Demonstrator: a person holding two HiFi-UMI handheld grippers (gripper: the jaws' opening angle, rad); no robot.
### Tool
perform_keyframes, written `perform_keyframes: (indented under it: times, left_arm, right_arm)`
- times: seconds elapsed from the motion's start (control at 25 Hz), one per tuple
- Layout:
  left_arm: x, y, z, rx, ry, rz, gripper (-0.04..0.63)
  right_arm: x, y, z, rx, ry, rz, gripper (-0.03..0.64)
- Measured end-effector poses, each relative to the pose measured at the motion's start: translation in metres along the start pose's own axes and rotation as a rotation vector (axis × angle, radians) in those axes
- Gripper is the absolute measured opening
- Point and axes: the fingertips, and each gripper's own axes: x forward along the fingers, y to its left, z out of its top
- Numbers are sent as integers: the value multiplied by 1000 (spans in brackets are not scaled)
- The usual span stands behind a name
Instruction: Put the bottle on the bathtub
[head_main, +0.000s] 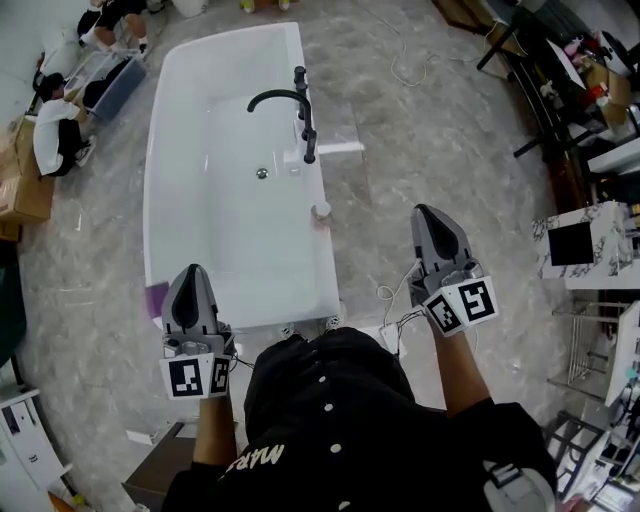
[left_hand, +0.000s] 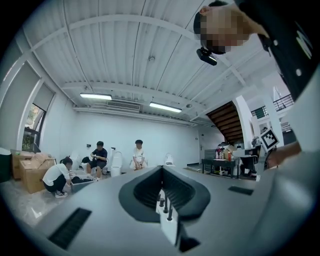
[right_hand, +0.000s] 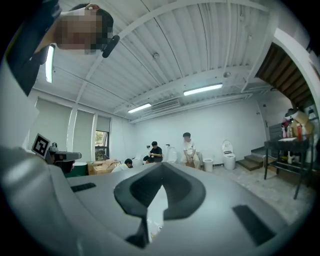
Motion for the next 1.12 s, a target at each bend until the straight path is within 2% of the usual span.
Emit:
perform_keyframes:
  times: [0.24, 0.6, 1.12]
  left_arm:
    - [-2, 12, 12, -9, -43, 7, 11]
    - [-21, 40, 18, 21, -36, 60, 11]
    - [-26, 50, 18, 34, -38, 88, 11]
  right_arm:
    - [-14, -6, 18, -30, -45, -58, 2]
    - [-27, -13, 22, -61, -75, -118, 2]
    - [-23, -10, 18, -41, -72, -124, 2]
